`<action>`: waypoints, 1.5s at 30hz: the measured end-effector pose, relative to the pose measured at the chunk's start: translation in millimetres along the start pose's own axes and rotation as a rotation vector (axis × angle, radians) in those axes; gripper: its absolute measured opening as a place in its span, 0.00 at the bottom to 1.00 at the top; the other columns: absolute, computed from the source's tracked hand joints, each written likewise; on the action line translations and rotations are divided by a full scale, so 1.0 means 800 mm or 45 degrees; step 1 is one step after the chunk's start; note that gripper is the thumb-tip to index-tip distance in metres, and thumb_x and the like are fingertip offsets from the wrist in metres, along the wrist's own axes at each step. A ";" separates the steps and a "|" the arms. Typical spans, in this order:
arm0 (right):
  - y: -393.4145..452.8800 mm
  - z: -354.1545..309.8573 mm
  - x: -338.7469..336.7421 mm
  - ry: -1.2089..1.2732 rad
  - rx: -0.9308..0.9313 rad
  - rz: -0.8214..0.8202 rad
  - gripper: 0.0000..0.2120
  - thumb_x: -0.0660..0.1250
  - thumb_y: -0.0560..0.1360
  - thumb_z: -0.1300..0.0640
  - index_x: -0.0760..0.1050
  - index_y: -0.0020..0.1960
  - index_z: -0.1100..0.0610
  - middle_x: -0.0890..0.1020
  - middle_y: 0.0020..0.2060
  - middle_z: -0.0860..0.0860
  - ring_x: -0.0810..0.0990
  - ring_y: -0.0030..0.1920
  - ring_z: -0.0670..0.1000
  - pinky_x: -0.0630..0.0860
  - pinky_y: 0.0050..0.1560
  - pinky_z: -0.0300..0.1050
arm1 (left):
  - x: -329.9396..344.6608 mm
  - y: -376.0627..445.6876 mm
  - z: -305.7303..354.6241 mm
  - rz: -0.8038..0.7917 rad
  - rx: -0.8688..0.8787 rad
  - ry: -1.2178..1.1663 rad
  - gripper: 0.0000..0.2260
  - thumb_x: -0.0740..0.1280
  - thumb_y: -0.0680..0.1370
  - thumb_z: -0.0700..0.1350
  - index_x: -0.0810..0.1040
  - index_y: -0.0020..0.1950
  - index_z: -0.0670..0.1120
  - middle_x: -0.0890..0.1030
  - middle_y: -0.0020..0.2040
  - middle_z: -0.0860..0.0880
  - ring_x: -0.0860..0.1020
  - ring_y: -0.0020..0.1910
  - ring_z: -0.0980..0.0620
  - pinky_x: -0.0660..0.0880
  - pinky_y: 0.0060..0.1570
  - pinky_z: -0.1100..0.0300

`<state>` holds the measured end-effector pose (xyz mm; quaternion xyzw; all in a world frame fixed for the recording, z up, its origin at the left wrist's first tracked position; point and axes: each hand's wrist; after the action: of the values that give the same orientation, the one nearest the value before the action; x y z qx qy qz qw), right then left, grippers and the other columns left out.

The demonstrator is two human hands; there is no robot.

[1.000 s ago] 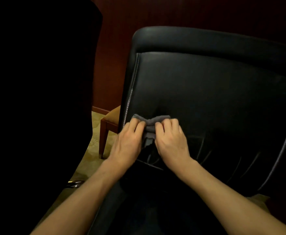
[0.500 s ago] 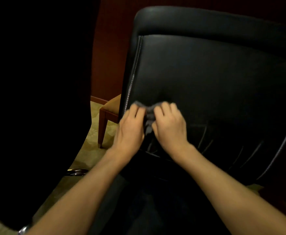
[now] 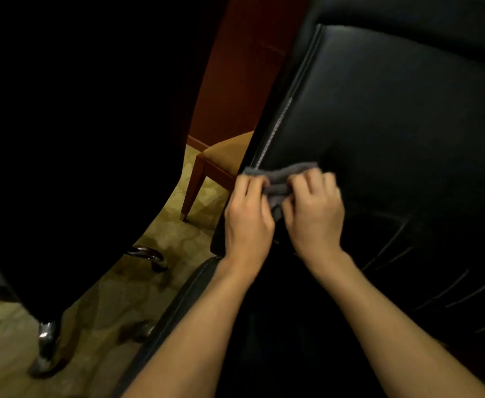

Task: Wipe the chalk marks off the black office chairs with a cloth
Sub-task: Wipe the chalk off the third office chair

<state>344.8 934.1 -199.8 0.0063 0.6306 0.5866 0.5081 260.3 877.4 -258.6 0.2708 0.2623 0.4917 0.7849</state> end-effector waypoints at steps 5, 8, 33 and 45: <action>-0.094 -0.032 0.037 -0.054 -0.299 -0.359 0.11 0.77 0.64 0.57 0.76 0.42 0.57 0.77 0.40 0.55 0.75 0.40 0.57 0.68 0.36 0.50 | -0.003 -0.120 -0.068 -0.138 -0.333 0.055 0.08 0.66 0.77 0.33 0.78 0.54 0.41 0.76 0.52 0.47 0.72 0.47 0.61 0.76 0.49 0.59; -0.096 -0.031 0.025 -0.013 -0.216 -0.383 0.13 0.77 0.63 0.58 0.75 0.43 0.57 0.76 0.41 0.55 0.73 0.41 0.57 0.67 0.38 0.50 | -0.014 -0.118 -0.059 -0.071 -0.337 -0.023 0.07 0.66 0.78 0.33 0.78 0.54 0.41 0.76 0.52 0.46 0.71 0.48 0.63 0.72 0.50 0.71; -0.054 -0.003 0.035 -0.031 -0.132 -0.150 0.05 0.64 0.70 0.56 0.74 0.40 0.57 0.76 0.38 0.56 0.74 0.37 0.57 0.64 0.38 0.50 | 0.038 -0.072 -0.040 0.030 -0.319 -0.140 0.10 0.65 0.76 0.29 0.76 0.55 0.38 0.75 0.54 0.44 0.72 0.51 0.60 0.70 0.52 0.74; 0.012 0.065 -0.060 -0.071 0.328 0.168 0.08 0.66 0.68 0.58 0.76 0.45 0.59 0.78 0.43 0.59 0.77 0.41 0.62 0.70 0.40 0.53 | 0.024 0.051 0.078 -0.206 0.293 -0.144 0.11 0.61 0.77 0.39 0.78 0.55 0.38 0.77 0.53 0.41 0.78 0.49 0.44 0.75 0.49 0.54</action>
<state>396.4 946.3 -151.5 0.1291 0.6845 0.5325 0.4808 284.2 899.5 -188.9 0.3640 0.2933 0.3775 0.7993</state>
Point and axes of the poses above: each hand's wrist, its own y-axis towards the middle knuckle, its own x-axis out of the palm, z = x × y
